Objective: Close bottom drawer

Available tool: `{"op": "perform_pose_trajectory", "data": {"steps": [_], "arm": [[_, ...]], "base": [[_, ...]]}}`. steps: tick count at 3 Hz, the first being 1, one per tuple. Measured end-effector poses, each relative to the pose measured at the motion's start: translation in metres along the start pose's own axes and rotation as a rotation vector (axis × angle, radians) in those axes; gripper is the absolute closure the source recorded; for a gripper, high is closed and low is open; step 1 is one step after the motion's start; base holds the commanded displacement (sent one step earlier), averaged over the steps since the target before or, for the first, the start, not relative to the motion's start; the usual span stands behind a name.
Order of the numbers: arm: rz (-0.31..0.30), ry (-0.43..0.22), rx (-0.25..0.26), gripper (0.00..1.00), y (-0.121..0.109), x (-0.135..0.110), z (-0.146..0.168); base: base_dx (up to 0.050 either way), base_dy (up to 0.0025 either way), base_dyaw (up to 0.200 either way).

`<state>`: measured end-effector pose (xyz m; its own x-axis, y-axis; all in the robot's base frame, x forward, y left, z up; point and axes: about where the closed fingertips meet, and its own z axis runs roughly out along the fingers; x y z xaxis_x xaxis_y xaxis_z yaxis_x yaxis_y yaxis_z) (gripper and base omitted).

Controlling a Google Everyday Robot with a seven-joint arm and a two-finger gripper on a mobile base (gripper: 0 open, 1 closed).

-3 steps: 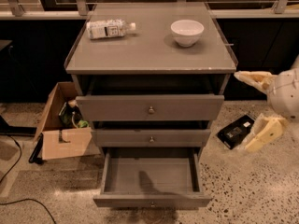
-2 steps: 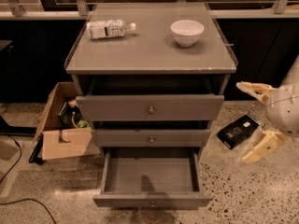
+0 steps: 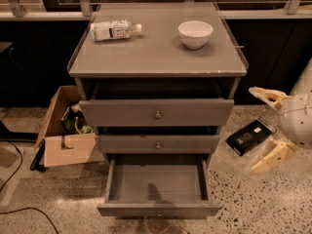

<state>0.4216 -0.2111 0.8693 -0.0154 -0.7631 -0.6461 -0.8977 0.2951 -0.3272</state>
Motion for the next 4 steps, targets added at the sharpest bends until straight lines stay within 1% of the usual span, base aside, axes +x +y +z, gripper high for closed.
{"op": "perform_pose_trajectory", "data": {"steps": [1, 2, 3, 4], "arm": [[-0.005, -0.038, 0.042, 0.00, 0.012, 0.002, 0.009], [0.009, -0.059, 0.038, 0.16, 0.024, 0.010, 0.027], [0.010, -0.059, 0.036, 0.40, 0.025, 0.011, 0.028], [0.010, -0.059, 0.036, 0.69, 0.025, 0.011, 0.028]], "base": [[0.000, 0.00000, 0.000], [0.000, 0.00000, 0.000], [0.000, 0.00000, 0.000], [0.000, 0.00000, 0.000]]}}
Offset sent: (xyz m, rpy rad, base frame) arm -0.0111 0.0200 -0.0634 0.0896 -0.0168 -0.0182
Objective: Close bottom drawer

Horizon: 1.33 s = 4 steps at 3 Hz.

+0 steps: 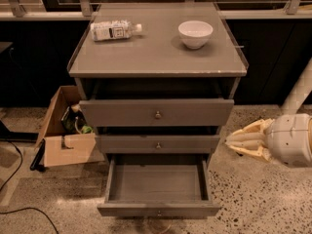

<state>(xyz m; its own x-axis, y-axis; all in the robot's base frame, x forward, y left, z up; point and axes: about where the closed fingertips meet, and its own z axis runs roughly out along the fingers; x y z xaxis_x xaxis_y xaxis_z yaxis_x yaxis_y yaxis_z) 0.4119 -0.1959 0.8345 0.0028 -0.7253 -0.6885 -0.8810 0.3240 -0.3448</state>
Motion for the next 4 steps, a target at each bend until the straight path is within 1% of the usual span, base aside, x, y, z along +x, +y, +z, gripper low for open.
{"op": "perform_pose_trajectory", "data": {"steps": [1, 2, 3, 4], "arm": [[0.000, 0.000, 0.000, 0.94, 0.000, 0.000, 0.000], [-0.028, -0.004, 0.020, 1.00, 0.003, -0.002, 0.009], [-0.010, -0.012, 0.019, 1.00, 0.008, 0.018, 0.029], [0.043, 0.004, 0.018, 1.00, 0.023, 0.061, 0.063]], "base": [[0.000, 0.00000, 0.000], [0.000, 0.00000, 0.000], [0.000, 0.00000, 0.000], [0.000, 0.00000, 0.000]]}}
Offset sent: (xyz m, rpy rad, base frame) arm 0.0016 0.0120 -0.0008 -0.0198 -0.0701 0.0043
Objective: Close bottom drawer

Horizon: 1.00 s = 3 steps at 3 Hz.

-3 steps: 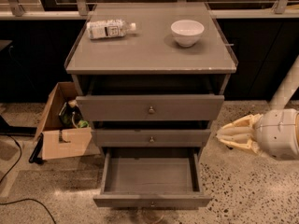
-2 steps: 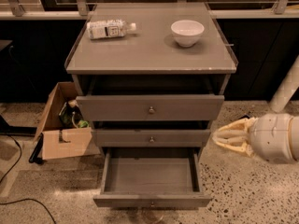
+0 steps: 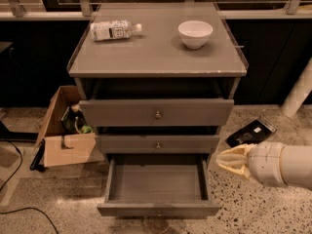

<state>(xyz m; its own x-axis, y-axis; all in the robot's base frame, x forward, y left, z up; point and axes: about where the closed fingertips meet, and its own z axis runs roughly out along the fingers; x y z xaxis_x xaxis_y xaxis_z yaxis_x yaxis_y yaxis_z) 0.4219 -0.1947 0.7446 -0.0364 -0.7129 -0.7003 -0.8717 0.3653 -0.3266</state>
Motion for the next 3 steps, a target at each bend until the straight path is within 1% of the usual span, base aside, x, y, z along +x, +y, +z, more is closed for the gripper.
{"op": "perform_pose_trajectory", "data": {"steps": [1, 3], "arm": [[0.032, 0.016, 0.001, 1.00, 0.008, 0.027, 0.020], [0.088, 0.065, -0.014, 1.00, 0.029, 0.072, 0.047]], "base": [[0.000, 0.00000, 0.000], [0.000, 0.00000, 0.000]]}}
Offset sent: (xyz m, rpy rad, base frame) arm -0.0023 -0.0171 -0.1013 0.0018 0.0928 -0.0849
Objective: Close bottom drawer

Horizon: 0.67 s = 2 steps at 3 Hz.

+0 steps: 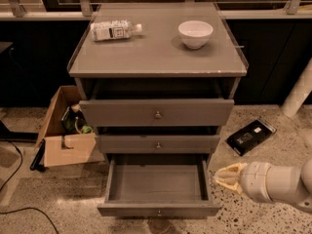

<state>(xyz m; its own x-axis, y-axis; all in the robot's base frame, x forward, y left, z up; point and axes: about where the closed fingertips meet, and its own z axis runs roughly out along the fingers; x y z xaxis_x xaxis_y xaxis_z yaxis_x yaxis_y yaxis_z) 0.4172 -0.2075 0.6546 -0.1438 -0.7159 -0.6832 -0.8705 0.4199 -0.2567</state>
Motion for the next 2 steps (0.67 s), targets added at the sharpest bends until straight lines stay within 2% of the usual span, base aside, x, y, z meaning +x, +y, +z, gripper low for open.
{"op": "perform_pose_trajectory", "data": {"steps": [1, 2], "arm": [[0.019, 0.028, -0.020, 1.00, 0.0112, 0.0187, 0.0100], [0.030, 0.044, -0.047, 1.00, 0.0159, 0.0256, 0.0114]], "base": [[0.000, 0.00000, 0.000], [0.000, 0.00000, 0.000]]}}
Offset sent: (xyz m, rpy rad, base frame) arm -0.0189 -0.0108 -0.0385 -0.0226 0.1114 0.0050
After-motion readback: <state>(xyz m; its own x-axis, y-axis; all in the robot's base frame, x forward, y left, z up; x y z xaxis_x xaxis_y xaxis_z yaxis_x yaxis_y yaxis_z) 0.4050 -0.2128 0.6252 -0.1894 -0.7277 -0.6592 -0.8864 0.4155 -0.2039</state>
